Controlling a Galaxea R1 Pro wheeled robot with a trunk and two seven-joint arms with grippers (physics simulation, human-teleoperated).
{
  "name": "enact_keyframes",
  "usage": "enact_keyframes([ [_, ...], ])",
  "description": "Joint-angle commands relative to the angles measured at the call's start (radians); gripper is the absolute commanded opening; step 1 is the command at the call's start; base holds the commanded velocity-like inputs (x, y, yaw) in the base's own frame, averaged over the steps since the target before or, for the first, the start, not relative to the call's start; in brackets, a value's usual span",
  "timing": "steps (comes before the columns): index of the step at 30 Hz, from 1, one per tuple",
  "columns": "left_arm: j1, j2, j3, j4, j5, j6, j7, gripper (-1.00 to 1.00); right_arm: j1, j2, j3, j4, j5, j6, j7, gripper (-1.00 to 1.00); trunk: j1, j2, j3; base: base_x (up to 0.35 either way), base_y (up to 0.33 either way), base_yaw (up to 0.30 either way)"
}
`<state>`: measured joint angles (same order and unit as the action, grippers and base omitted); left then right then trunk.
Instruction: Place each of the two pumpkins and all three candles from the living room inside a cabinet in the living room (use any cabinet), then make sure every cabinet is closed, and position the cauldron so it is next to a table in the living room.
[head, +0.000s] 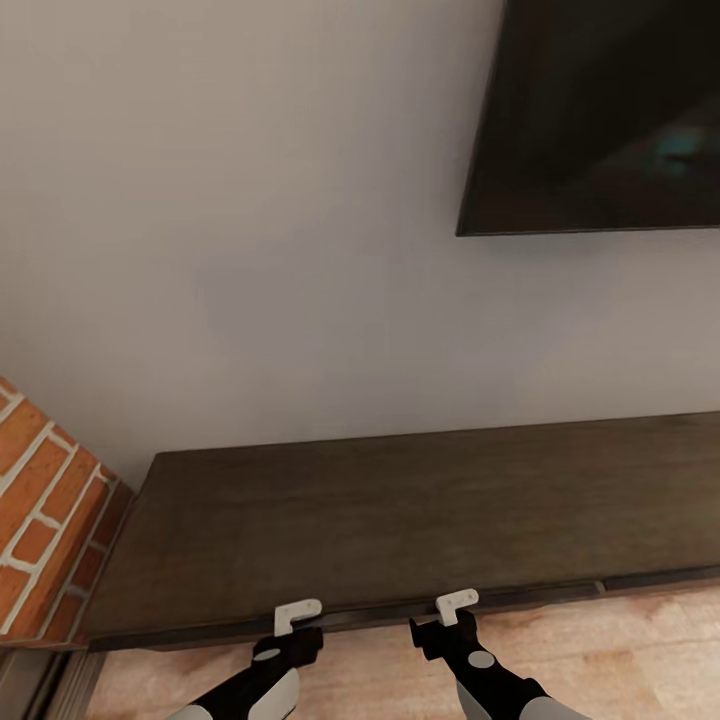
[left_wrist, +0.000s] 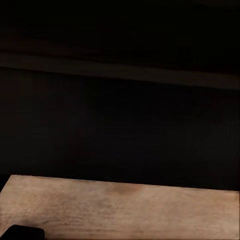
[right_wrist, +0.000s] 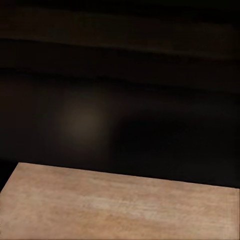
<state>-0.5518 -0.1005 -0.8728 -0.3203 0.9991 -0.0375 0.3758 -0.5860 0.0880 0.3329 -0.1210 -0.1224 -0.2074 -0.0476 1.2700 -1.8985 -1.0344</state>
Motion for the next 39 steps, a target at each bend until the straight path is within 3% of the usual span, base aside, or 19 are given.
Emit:
enact_keyframes([
  [1,-0.007,0.001,-0.008,0.000,0.018,-0.003,0.000,1.00,0.000,0.000,0.000,0.000,0.000,0.000,0.001,1.00,0.000,0.000,0.000,0.038,0.000,0.000],
  [20,-0.007,0.001,-0.008,0.001,0.018,-0.022,0.000,1.00,0.000,-0.001,-0.003,0.000,0.000,0.000,0.001,1.00,0.000,0.000,0.000,-0.006,0.000,0.000],
  [39,-0.007,0.001,-0.008,0.001,0.018,-0.022,0.000,1.00,0.000,-0.001,-0.004,0.000,-0.002,0.000,0.001,1.00,0.000,0.000,0.000,-0.317,0.000,0.000],
])
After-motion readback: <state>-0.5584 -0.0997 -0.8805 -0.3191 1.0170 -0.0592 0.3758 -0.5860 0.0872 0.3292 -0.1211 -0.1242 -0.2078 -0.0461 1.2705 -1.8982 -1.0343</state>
